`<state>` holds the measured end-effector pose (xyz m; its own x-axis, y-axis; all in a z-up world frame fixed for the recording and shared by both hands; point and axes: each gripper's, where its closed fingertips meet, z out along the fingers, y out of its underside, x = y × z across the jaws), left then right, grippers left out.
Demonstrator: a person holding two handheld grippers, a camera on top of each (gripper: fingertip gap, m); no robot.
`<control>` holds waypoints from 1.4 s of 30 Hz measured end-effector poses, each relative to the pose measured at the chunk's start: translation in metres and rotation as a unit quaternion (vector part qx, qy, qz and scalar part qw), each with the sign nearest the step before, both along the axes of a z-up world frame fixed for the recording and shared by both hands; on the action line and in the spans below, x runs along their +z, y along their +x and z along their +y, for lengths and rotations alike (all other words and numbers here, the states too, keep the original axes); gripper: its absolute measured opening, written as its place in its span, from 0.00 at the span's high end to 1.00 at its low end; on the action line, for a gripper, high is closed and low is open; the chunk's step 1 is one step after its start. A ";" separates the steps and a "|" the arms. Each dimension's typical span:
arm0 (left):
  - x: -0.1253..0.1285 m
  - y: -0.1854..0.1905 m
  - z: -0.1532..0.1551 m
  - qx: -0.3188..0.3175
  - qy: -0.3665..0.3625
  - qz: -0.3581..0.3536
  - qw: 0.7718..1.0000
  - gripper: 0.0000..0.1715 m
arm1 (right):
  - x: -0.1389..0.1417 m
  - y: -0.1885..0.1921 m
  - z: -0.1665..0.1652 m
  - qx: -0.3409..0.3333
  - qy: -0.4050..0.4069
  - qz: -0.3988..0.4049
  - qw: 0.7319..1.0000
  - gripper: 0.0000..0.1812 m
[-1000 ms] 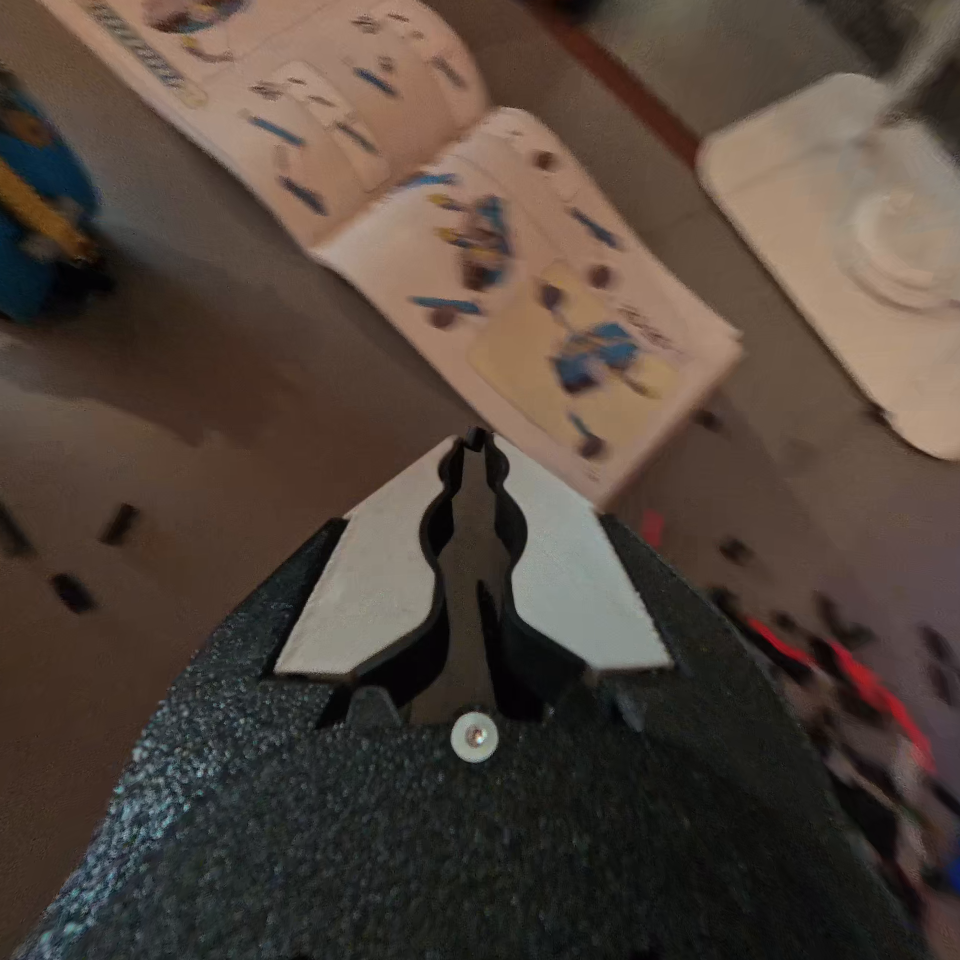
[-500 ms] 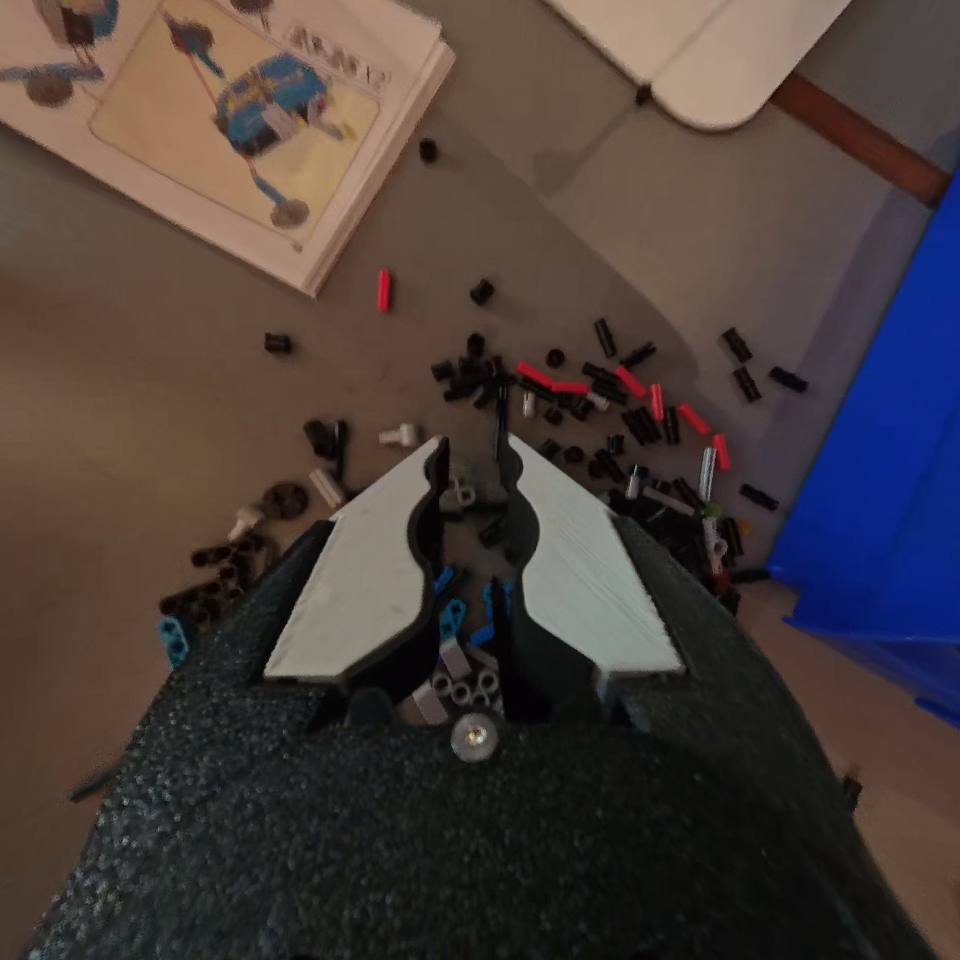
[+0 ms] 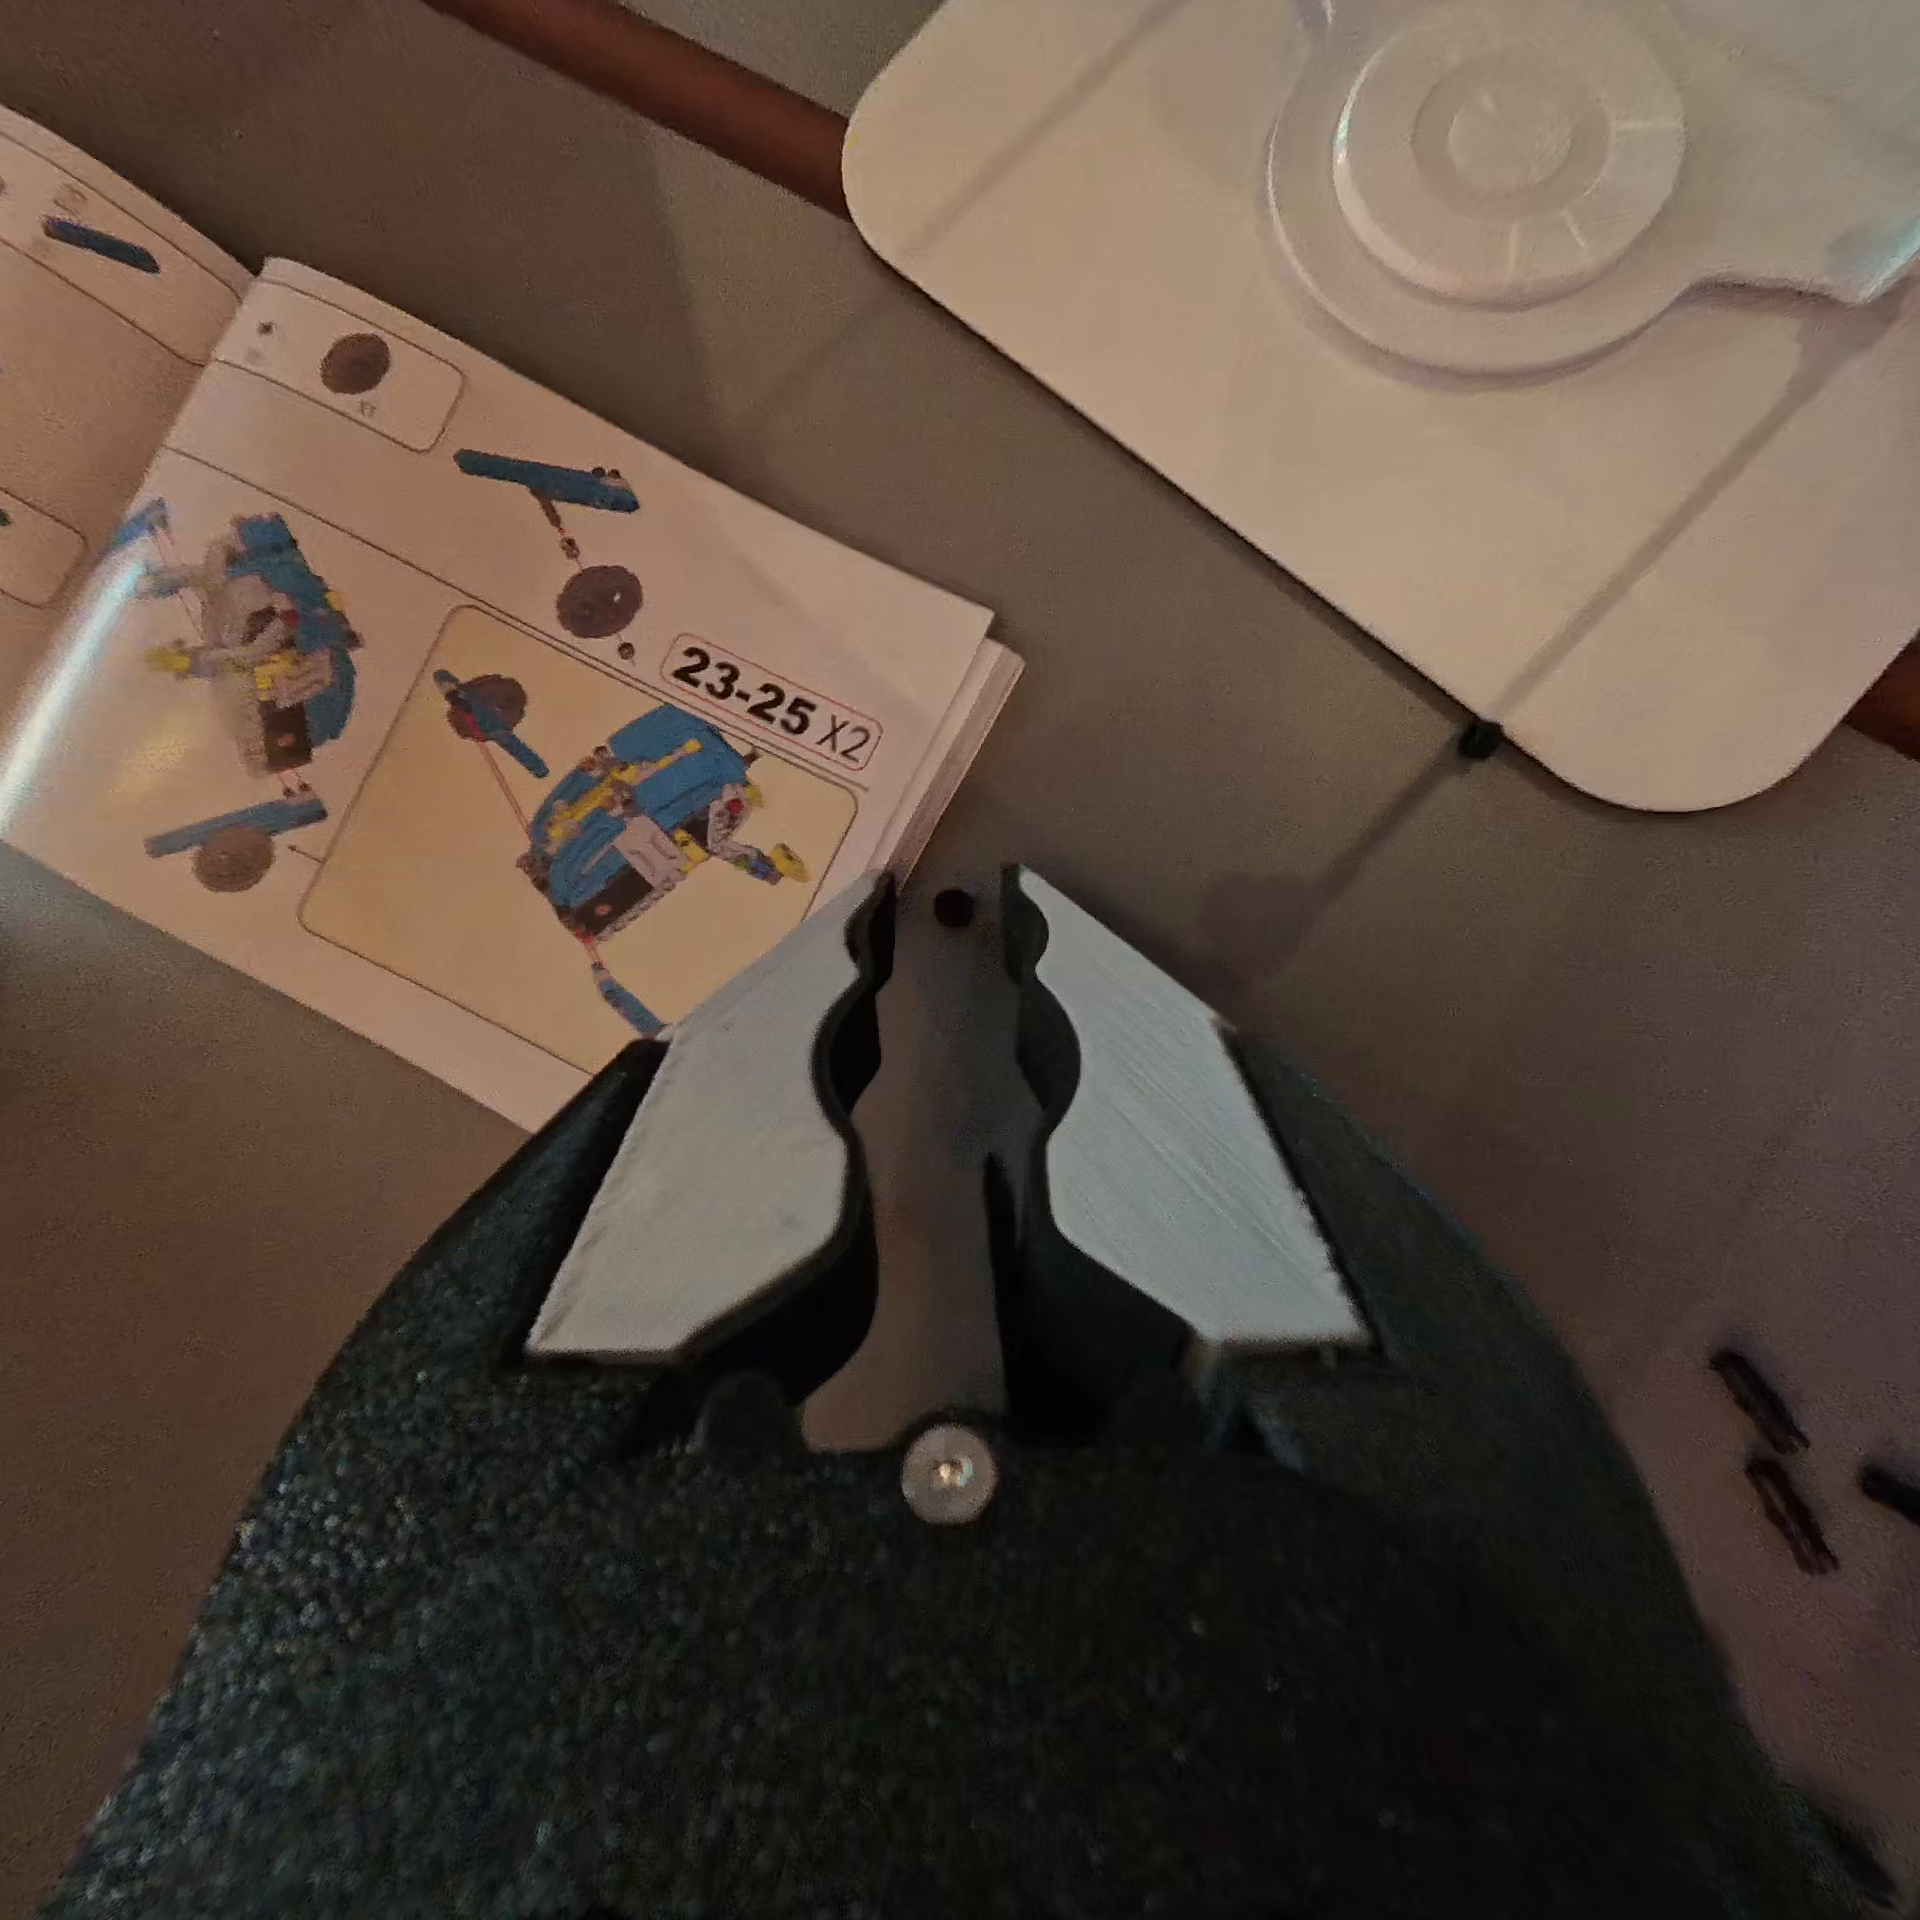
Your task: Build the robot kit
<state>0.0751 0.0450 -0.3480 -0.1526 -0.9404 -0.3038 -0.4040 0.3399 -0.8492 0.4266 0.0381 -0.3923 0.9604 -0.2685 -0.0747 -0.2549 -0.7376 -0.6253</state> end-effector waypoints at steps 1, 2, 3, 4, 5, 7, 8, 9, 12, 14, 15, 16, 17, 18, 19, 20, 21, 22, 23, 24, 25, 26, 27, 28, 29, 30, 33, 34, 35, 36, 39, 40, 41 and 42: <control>0.000 0.000 0.000 0.000 -0.001 0.001 1.000 0.92 | 0.000 0.001 -0.001 -0.004 -0.003 0.007 1.000 0.94; -0.001 0.000 0.000 0.000 -0.001 0.002 1.000 0.92 | -0.001 0.001 -0.004 -0.002 -0.013 0.003 1.000 0.96; -0.001 0.000 0.000 -0.001 -0.001 0.003 1.000 0.92 | -0.001 0.002 -0.007 0.001 -0.020 -0.005 1.000 0.96; -0.001 0.000 0.000 -0.001 0.000 0.003 1.000 0.92 | -0.001 0.004 -0.012 0.003 -0.029 -0.015 0.999 0.96; -0.001 0.000 -0.001 -0.001 0.001 0.003 1.000 0.92 | -0.001 0.005 -0.020 0.004 -0.040 -0.024 0.999 0.96; -0.001 0.000 -0.001 -0.002 0.001 0.002 1.000 0.92 | -0.001 0.001 -0.042 0.011 -0.065 -0.013 0.998 0.96; -0.001 0.000 -0.001 -0.002 0.001 0.002 1.000 0.92 | -0.001 -0.002 -0.056 0.011 -0.082 -0.004 0.997 0.96; -0.001 0.000 -0.001 -0.002 0.001 0.002 1.000 0.92 | -0.001 -0.005 -0.072 0.013 -0.100 0.000 0.995 0.96; -0.001 0.000 -0.001 -0.002 0.000 0.002 1.000 0.92 | -0.001 -0.019 -0.118 0.031 -0.150 0.017 0.988 0.96; -0.001 0.000 -0.001 -0.003 0.002 0.004 1.000 0.92 | 0.009 -0.011 -0.122 0.024 -0.130 -0.013 0.991 0.91; -0.002 0.000 -0.001 -0.004 0.003 0.005 1.000 0.92 | 0.019 -0.004 -0.114 0.012 -0.097 -0.026 0.995 0.91; -0.002 0.000 -0.002 -0.004 0.005 0.005 1.000 0.92 | 0.028 0.003 -0.103 -0.004 -0.066 -0.027 0.997 0.91; -0.002 0.000 -0.002 -0.004 0.006 0.005 1.000 0.92 | 0.035 0.011 -0.092 -0.022 -0.042 -0.024 0.999 0.90; -0.002 0.000 -0.002 -0.004 0.006 0.005 1.000 0.92 | 0.040 0.021 -0.080 -0.039 -0.024 -0.028 0.999 0.87; -0.002 0.000 -0.002 -0.004 0.007 0.005 1.000 0.92 | 0.043 0.033 -0.067 -0.053 -0.010 -0.041 0.998 0.85; -0.002 0.000 -0.002 -0.003 0.007 0.005 1.000 0.92 | 0.043 0.045 -0.054 -0.068 0.001 -0.055 0.996 0.84; -0.002 0.000 -0.001 -0.003 0.007 0.005 1.000 0.92 | 0.041 0.057 -0.044 -0.082 0.002 -0.067 0.994 0.84; -0.002 0.000 -0.001 -0.002 0.007 0.005 1.000 0.92 | 0.037 0.069 -0.034 -0.095 0.000 -0.082 0.992 0.84; -0.002 0.000 -0.001 -0.002 0.007 0.005 1.000 0.92 | 0.032 0.078 -0.026 -0.103 -0.002 -0.088 0.991 0.84; -0.002 0.000 -0.001 -0.001 0.007 0.005 1.000 0.92 | 0.026 0.083 -0.017 -0.104 -0.002 -0.083 0.991 0.86; -0.002 0.000 -0.001 -0.001 0.006 0.004 1.000 0.92 | 0.021 0.086 -0.010 -0.103 -0.003 -0.079 0.992 0.87; -0.002 0.000 0.000 0.000 0.006 0.004 1.000 0.92 | 0.017 0.090 -0.006 -0.101 -0.006 -0.081 0.992 0.88; -0.002 0.000 0.000 0.001 0.005 0.004 1.000 0.92 | 0.015 0.094 -0.003 -0.102 -0.009 -0.090 0.991 0.89; -0.002 0.000 0.000 0.001 0.005 0.005 1.000 0.92 | 0.013 0.097 0.000 -0.101 -0.014 -0.097 0.990 0.91; -0.002 0.000 0.000 0.001 0.004 0.005 1.000 0.92 | 0.010 0.097 0.002 -0.099 -0.018 -0.096 0.990 0.92; -0.002 0.000 0.000 0.000 0.004 0.005 1.000 0.92 | 0.007 0.098 0.003 -0.099 -0.023 -0.092 0.991 0.92; -0.001 -0.001 0.000 0.000 0.004 0.002 1.000 0.92 | 0.002 0.101 0.003 -0.099 -0.034 -0.108 0.989 0.95; -0.001 -0.001 0.000 0.001 0.005 0.003 1.000 0.92 | 0.001 0.103 0.001 -0.099 -0.038 -0.118 0.987 0.98; -0.001 -0.001 0.001 0.001 0.005 0.002 1.000 0.92 | 0.001 0.103 0.000 -0.096 -0.038 -0.122 0.987 0.99; -0.001 -0.002 0.001 0.002 0.004 0.001 1.000 0.92 | 0.001 0.101 -0.003 -0.092 -0.042 -0.120 0.988 0.99; 0.000 -0.002 0.002 0.002 0.002 0.000 1.000 0.92 | 0.000 0.092 -0.020 -0.081 -0.054 -0.104 0.990 1.00; 0.000 -0.002 0.001 0.002 0.002 0.000 1.000 0.92 | 0.000 0.087 -0.029 -0.079 -0.058 -0.095 0.991 1.00; 0.000 -0.002 0.001 0.001 0.002 0.000 1.000 0.92 | -0.001 0.081 -0.037 -0.075 -0.060 -0.081 0.992 1.00; -0.001 -0.002 0.001 0.001 0.003 0.001 1.000 0.92 | -0.001 0.074 -0.046 -0.071 -0.063 -0.067 0.993 1.00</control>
<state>0.0728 0.0462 -0.3485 -0.1514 -0.9391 -0.3086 -0.4069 0.3438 -0.8463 0.5002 -0.0080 -0.3932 0.9111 -0.4015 0.0930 -0.2833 -0.7741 -0.5661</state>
